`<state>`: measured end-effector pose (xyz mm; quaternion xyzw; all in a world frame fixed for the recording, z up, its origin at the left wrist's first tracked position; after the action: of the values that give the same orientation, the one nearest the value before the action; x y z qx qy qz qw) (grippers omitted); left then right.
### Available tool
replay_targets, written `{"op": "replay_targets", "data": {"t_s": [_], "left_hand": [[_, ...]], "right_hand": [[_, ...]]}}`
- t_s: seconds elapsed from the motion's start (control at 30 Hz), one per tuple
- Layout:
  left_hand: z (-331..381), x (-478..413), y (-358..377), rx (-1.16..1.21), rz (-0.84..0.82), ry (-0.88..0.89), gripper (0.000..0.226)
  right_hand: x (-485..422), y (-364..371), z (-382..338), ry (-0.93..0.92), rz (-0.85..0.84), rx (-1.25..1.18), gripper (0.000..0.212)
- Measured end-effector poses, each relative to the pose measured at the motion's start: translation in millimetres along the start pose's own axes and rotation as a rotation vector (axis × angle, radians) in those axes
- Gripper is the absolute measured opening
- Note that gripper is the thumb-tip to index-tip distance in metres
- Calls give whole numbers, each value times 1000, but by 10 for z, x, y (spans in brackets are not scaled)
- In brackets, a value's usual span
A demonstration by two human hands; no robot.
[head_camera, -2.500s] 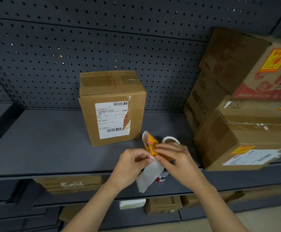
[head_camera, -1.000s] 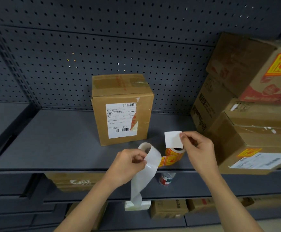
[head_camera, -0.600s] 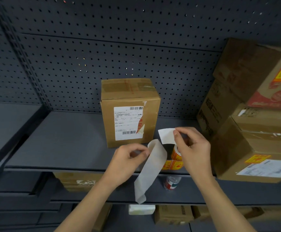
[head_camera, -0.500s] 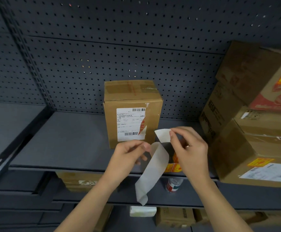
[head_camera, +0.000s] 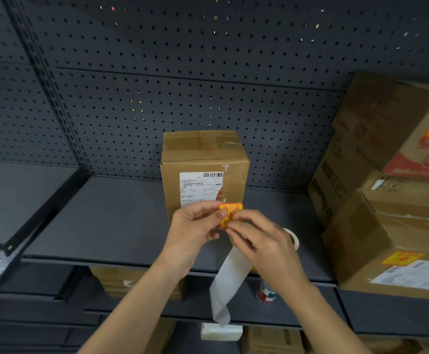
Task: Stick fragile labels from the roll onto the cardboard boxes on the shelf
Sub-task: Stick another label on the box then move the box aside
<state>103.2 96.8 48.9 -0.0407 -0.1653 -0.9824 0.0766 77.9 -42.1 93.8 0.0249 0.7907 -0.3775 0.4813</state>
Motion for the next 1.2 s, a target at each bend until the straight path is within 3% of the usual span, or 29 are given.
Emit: {"op": "replay_targets", "data": {"t_s": [0.2, 0.3, 0.43, 0.53, 0.73, 0.87, 1.07, 1.2], "left_hand": [[135, -32, 19, -136, 64, 169, 11], [225, -47, 18, -167, 119, 225, 11], [377, -62, 63, -209, 110, 276, 12], [467, -53, 140, -238, 78, 321, 13], [572, -88, 148, -393, 133, 428, 15], [808, 76, 295, -889, 234, 869, 19], [893, 7, 243, -1123, 363, 967, 39], [1094, 111, 230, -1233, 482, 1243, 28]], "right_hand": [[-43, -83, 86, 72, 0, -148, 20], [-86, -194, 202, 205, 24, -302, 28], [-142, -307, 535, 492, 148, -353, 21], [-178, -158, 672, 664, 73, -584, 12], [-316, -122, 644, 615, 42, -613, 9], [-377, -43, 650, 573, -2, -554, 9], [-482, -85, 754, 558, 10, -527, 13], [-532, -59, 836, 560, -66, -537, 14]]}}
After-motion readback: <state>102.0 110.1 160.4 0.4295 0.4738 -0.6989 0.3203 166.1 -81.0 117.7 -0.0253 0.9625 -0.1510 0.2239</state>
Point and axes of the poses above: each hand's wrist, its own x-axis away from the middle knuckle, its own y-axis out of the palm, z = x × y, the point moved 9 cm from there along -x, towards the middle knuckle, and after that the axes turned 6 degrees about z, right-handed, at the moved point
